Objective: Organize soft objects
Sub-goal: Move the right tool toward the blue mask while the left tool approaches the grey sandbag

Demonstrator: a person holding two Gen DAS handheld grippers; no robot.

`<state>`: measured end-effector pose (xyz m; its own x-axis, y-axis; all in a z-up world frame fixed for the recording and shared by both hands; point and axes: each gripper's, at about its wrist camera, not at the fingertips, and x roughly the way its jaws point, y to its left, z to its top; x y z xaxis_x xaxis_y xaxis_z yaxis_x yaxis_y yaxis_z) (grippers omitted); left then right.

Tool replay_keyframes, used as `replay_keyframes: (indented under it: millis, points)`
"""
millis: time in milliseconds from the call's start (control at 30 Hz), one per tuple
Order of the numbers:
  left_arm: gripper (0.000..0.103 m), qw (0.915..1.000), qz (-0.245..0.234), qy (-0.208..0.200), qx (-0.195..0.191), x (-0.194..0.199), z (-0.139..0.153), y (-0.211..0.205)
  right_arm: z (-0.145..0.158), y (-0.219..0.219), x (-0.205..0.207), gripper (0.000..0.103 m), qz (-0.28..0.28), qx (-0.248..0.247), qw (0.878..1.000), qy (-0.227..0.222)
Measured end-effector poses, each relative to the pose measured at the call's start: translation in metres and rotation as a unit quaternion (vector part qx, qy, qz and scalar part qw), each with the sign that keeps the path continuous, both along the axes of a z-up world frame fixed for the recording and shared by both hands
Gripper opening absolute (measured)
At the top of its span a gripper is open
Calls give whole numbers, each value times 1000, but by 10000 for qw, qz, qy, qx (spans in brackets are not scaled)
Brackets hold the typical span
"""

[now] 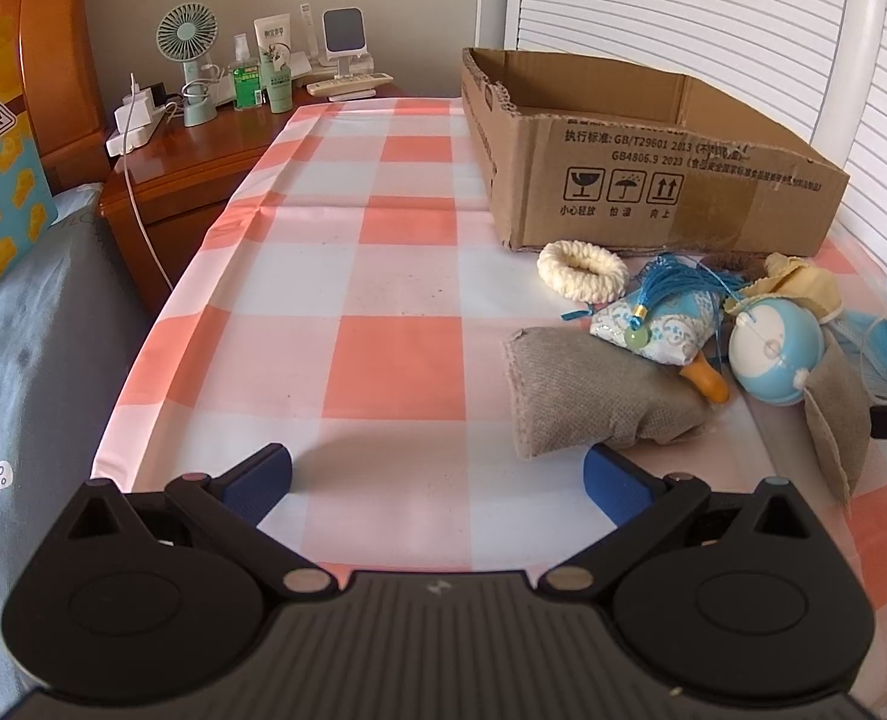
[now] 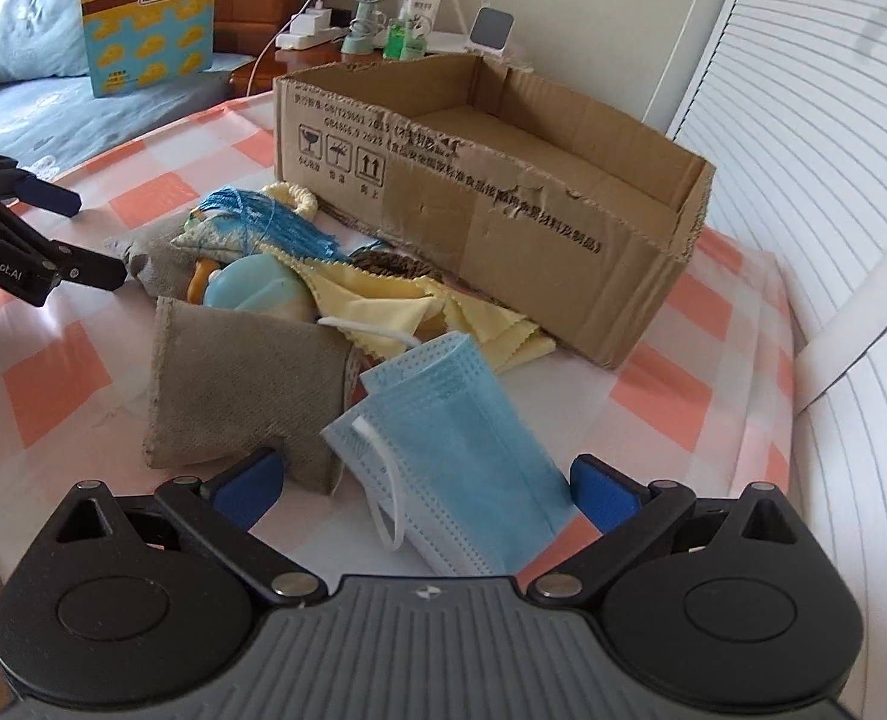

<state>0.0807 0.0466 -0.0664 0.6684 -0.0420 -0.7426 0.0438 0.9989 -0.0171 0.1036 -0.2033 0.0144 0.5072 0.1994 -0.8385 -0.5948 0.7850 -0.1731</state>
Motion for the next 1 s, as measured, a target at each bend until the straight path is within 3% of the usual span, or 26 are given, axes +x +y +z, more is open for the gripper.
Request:
replay_keyframes:
  millis: [267, 433, 500, 600, 1000]
  points:
    - [103, 10000, -5, -15, -3, 0, 0, 1, 0, 5, -44, 103, -62, 297, 9969, 726]
    - [103, 10000, -46, -38, -3, -1, 0, 1, -3, 1, -53, 103, -620, 111, 9975, 334]
    - [103, 10000, -69, -45, -3, -2, 0, 1, -6, -8, -50, 103, -878, 417, 9943, 442]
    - [103, 9999, -134, -24, -3, -3, 1, 1, -8, -10, -48, 103, -895, 442, 9944, 357]
    - [103, 9922, -1245, -89, -8, -4, 1, -30, -11, -10, -56, 103, -1079, 626, 9922, 14]
